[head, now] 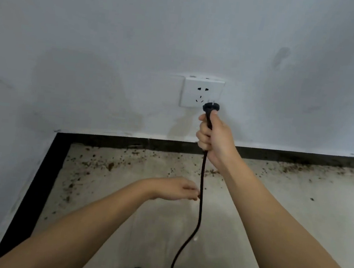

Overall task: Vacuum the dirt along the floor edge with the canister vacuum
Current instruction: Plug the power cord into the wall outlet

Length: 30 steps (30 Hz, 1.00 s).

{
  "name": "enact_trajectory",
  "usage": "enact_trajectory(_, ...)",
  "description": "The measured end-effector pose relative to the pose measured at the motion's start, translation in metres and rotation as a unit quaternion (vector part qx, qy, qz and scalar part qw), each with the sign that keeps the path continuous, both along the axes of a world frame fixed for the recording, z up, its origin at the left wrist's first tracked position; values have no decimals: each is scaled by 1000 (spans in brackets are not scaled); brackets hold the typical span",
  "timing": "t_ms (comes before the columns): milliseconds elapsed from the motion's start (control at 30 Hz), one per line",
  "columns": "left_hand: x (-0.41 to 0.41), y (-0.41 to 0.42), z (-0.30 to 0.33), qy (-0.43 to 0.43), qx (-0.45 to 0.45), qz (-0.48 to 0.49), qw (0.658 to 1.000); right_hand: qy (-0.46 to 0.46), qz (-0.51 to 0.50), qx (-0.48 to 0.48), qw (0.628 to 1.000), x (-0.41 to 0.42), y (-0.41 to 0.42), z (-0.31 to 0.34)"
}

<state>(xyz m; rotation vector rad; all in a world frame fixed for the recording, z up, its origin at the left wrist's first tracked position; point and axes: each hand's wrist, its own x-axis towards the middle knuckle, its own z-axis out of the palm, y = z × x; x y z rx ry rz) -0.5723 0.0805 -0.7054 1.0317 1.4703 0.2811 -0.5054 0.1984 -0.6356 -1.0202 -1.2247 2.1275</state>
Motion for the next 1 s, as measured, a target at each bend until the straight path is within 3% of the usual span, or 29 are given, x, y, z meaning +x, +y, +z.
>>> enact_trajectory(67, -24, 13, 10, 115, 123, 43, 985, 32, -5, -19, 999, -10, 1, 2)
enact_trajectory(100, -38, 19, 24, 191, 213, 100, 953, 32, -5, -18, 999, -14, 0, 5)
enact_trajectory(133, -51, 24, 40, 271, 330, 156, 891, 23, -5, -12, 1000, -16, 0, 9)
enact_trajectory(167, -64, 29, 57, 347, 449, 186, 802, 12, -5, -5, 1000, -17, -1, 12)
enact_trajectory(233, -87, 42, 75, 481, 591, 160, 628, -5, -4, 5, 1000, -18, -2, 14)
enact_trajectory(267, -95, 50, 76, 538, 600, 125, 579, -9, -2, 13, 1000, -20, -2, 14)
enact_trajectory(300, -102, 59, 71, 590, 581, 87, 554, -12, -1, 24, 1000, -21, -1, 12)
enact_trajectory(433, -119, 82, 47, 699, 499, 32, 511, -13, 0, 65, 998, -28, 2, 3)
enact_trajectory(600, -118, 87, 45, 688, 501, 57, 522, -4, -22, 52, 998, -32, 1, 3)
enact_trajectory(833, -118, 89, 46, 696, 500, 58, 512, -2, -16, -22, 1000, -31, 11, 18)
enact_trajectory(1000, -121, 89, 45, 702, 505, 49, 499, -34, -8, -23, 999, -37, 21, 27)
